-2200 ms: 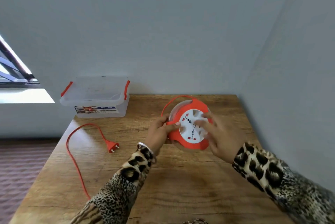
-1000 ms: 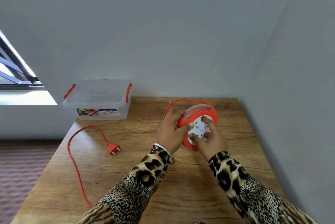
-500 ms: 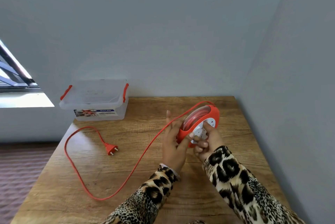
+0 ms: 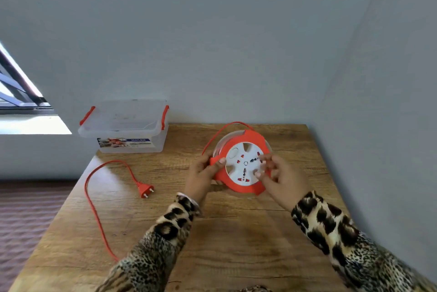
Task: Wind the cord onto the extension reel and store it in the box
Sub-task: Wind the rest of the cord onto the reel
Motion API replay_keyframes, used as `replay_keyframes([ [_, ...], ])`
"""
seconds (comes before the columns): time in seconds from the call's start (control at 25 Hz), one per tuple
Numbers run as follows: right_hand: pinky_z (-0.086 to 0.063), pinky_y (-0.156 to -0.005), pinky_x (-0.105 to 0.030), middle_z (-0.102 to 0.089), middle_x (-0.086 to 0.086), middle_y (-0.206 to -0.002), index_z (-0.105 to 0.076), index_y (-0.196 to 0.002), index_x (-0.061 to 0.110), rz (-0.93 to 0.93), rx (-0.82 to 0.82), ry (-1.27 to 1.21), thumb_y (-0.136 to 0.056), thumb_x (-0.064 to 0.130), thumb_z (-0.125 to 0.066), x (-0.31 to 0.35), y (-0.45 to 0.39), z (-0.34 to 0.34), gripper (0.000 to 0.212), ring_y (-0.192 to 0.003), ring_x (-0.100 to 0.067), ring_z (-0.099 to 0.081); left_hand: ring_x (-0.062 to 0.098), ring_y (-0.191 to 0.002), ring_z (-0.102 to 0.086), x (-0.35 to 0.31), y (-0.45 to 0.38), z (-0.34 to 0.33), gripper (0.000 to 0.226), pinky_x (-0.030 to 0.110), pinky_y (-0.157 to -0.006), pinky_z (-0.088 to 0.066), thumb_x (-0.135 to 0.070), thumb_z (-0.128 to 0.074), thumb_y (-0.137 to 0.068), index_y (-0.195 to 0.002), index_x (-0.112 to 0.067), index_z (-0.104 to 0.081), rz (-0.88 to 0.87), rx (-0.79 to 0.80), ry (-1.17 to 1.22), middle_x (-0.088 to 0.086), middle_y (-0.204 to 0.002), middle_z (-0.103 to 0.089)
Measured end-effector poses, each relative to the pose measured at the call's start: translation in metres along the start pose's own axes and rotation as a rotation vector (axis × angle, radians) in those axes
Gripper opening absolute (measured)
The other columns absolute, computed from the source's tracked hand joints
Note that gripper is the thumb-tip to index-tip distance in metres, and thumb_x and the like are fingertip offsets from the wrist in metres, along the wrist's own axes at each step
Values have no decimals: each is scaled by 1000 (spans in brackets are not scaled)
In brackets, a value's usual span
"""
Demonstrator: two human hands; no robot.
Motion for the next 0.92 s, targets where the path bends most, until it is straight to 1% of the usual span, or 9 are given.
replay_keyframes([
  [0.08,-52,-66,-31,-65,-3,-113,-54,-119,30,566,-6,433,-75,24,-71,11,-1,7,48,-85,-17,-64,22,-81,-73,-14,-10,9,24,38,-56,-58,-29,-69,-84,-108,-30,-69,51,124,-155,9,-107,-71],
  [0.16,-53,-67,-39,-55,-11,-127,-42,-129,36,806,161,781,-73,28,-72,18,-4,5,64,-95,-30,-62,23,-77,-73,-24,-17,11,26,35,-55,-57,-35,-70,-81,-108,-32,-69,96,255,-318,6,-96,-74],
  [0.28,-43,-85,-44,-33,-18,-141,-7,-141,40,685,417,1004,-87,31,-56,13,-6,-4,74,-113,-36,-49,20,-72,-73,-30,-21,7,30,33,-55,-56,-40,-72,-77,-106,-33,-70,145,361,-427,1,-86,-76],
  [0.4,-43,-80,-40,-27,-25,-145,16,-139,45,536,474,1045,-91,32,-50,8,-1,-15,82,-107,-35,-55,23,-74,-74,-31,-24,7,29,35,-56,-56,-40,-73,-75,-103,-32,-71,172,317,-422,4,-87,-77],
  [0.48,-44,-69,-33,-33,-24,-141,14,-139,47,459,517,981,-91,33,-49,9,-5,-18,81,-97,-31,-59,24,-74,-74,-31,-24,4,30,35,-55,-56,-39,-74,-73,-102,-33,-71,185,311,-419,4,-88,-77],
  [0.6,-52,-74,-35,-55,-15,-118,-4,-142,45,414,557,915,-87,37,-48,9,-13,-20,70,-92,-30,-60,30,-81,-74,-29,-22,-2,34,43,-62,-60,-36,-74,-74,-108,-32,-69,200,313,-435,8,-95,-76],
  [0.68,-51,-69,-35,-57,-14,-112,-6,-140,45,451,497,938,-87,37,-48,5,-17,-23,68,-88,-30,-61,31,-85,-73,-29,-20,-5,34,48,-66,-60,-34,-73,-77,-111,-29,-68,205,283,-397,9,-98,-75],
  [0.8,-41,-54,-30,-58,-15,-109,-2,-137,47,486,386,953,-88,39,-45,-7,-24,-25,66,-76,-29,-62,24,-80,-73,-30,-18,-12,30,39,-58,-59,-28,-70,-82,-112,-28,-68,156,230,-344,4,-96,-75],
  [0.92,-50,-61,-31,-63,-5,-108,-6,-135,52,304,249,753,-81,50,-46,-21,-26,-26,67,-82,-24,-63,18,-78,-71,-26,-13,-22,25,35,-53,-58,-24,-69,-83,-108,-28,-69,97,122,-272,1,-95,-74],
])
Point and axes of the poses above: each hand's wrist, its own y-axis away from the middle knuckle, its own z-axis out of the back of the hand, x = y × z, the point moved 2 cm from there along -y, towards the middle knuckle
